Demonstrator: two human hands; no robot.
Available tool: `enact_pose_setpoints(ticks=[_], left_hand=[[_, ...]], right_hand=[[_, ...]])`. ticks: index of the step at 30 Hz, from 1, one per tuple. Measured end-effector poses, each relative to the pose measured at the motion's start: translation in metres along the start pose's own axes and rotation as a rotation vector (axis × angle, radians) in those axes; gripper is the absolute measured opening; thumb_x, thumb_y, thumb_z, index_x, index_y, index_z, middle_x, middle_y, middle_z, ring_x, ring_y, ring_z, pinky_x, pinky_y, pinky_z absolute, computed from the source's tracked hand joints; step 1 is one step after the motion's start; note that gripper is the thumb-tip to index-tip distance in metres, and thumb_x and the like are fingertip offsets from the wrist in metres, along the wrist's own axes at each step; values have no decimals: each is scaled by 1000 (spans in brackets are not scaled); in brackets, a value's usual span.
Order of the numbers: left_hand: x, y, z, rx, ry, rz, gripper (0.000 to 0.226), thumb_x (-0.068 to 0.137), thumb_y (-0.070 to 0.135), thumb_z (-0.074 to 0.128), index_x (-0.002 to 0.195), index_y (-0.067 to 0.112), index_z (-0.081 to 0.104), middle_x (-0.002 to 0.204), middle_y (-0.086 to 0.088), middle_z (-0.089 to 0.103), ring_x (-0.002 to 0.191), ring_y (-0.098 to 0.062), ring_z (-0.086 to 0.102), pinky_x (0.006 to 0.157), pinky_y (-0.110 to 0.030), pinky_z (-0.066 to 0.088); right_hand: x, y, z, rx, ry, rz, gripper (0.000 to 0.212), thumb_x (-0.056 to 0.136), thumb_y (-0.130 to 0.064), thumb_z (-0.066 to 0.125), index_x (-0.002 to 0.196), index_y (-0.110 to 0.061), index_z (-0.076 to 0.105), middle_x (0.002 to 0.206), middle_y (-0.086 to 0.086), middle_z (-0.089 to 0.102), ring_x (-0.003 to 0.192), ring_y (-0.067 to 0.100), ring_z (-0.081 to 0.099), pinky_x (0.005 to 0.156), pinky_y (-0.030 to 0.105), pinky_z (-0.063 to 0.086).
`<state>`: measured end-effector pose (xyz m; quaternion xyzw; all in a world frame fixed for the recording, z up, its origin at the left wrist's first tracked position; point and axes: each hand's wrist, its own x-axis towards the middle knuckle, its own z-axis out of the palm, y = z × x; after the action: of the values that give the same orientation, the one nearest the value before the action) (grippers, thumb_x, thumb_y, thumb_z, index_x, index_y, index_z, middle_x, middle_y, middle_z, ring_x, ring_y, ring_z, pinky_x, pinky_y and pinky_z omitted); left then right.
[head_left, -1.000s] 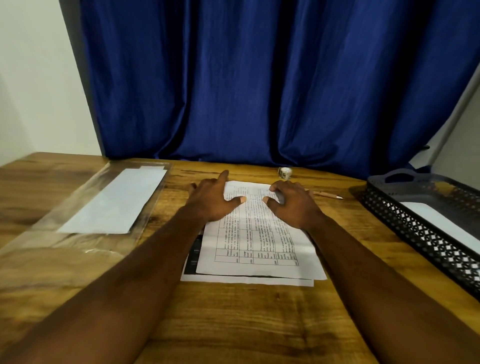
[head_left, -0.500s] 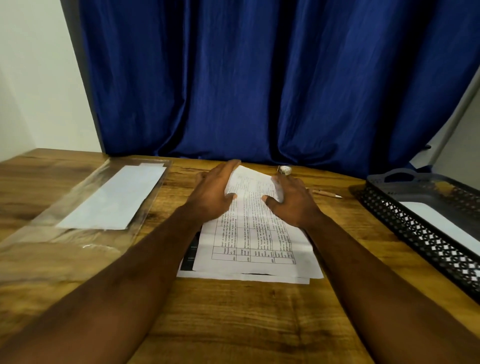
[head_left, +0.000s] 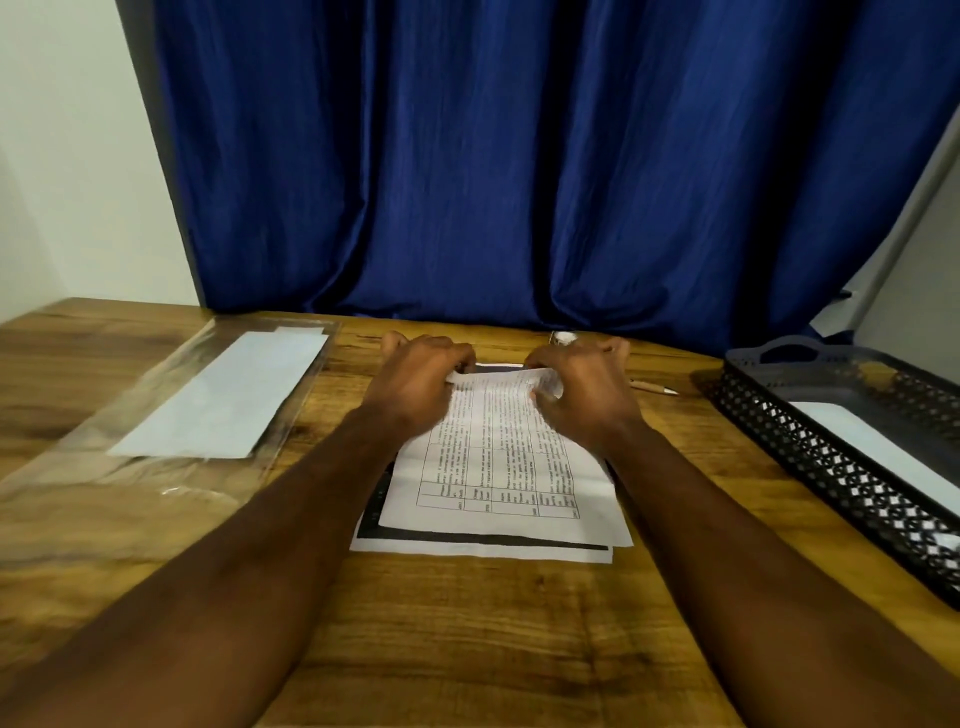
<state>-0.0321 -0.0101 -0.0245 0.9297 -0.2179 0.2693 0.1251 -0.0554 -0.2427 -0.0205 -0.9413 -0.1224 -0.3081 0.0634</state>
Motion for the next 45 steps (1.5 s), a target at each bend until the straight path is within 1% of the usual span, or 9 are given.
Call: enact_pose_setpoints(ticks=[4,12,19,21,24,26,31,39,45], left_hand=[[2,-6,-1,45,-114,-7,24,93,19,69,109,37,68,115,11,69,107,-13,59,107,-48,41],[1,-7,-6,146,-321,-147,34,99,49,55,130,41,66,142,7,63,132,-19,54,122,-64,16],[-4,4,-10,113,-439,-178,90,96,76,-2,127,30,69,143,2,63,144,-22,43,113,-76,-17],[-4,3,-9,184,-405,-151,82,100,73,3,130,32,66,151,2,56,151,-23,34,111,-77,-19],[-4,-1,-5,363,-452,-101,60,104,65,22,153,39,45,175,-2,4,160,-29,-3,111,-79,-16],[-3,-1,-6,382,-458,-109,59,104,65,24,155,40,41,173,-1,-15,159,-29,-16,112,-78,-18],[-2,2,-2,240,-555,-155,63,109,56,22,164,26,24,175,-1,4,161,-25,4,119,-74,-3],[-3,2,1,105,-582,-219,64,110,52,23,166,22,14,175,-2,6,161,-25,4,123,-69,3],[-5,-2,-2,17,-470,-184,62,108,53,36,164,30,20,172,-2,17,159,-28,12,123,-69,2]], right_hand=[[0,-1,2,-98,-157,-106,22,100,-20,67,116,-34,73,107,-7,78,102,17,65,97,40,29],[0,-11,-3,-193,-299,-109,35,103,-24,56,134,-33,68,126,-4,75,117,20,66,108,45,38],[-2,-12,-2,-153,-445,-38,46,103,-43,36,135,-27,66,147,-1,65,139,19,54,124,67,3],[-1,-18,-6,-146,-469,-20,58,104,-53,26,134,-26,66,154,2,58,145,20,47,124,69,-3],[0,-24,-7,-163,-368,-127,68,107,-62,22,160,-25,41,176,1,17,162,23,15,125,66,0],[0,-27,-5,-115,-316,-214,67,108,-58,23,166,-24,30,178,0,10,163,22,11,128,60,8],[-3,-44,11,146,-640,-75,61,114,-51,23,169,-28,15,177,-6,8,163,12,5,131,41,6],[-1,-4,8,16,-719,285,81,104,-74,16,170,-30,1,177,-5,-8,164,21,-9,130,57,-2],[-3,4,10,-26,-702,302,87,99,-80,13,169,-31,1,178,-4,-6,164,23,-5,129,61,2]])
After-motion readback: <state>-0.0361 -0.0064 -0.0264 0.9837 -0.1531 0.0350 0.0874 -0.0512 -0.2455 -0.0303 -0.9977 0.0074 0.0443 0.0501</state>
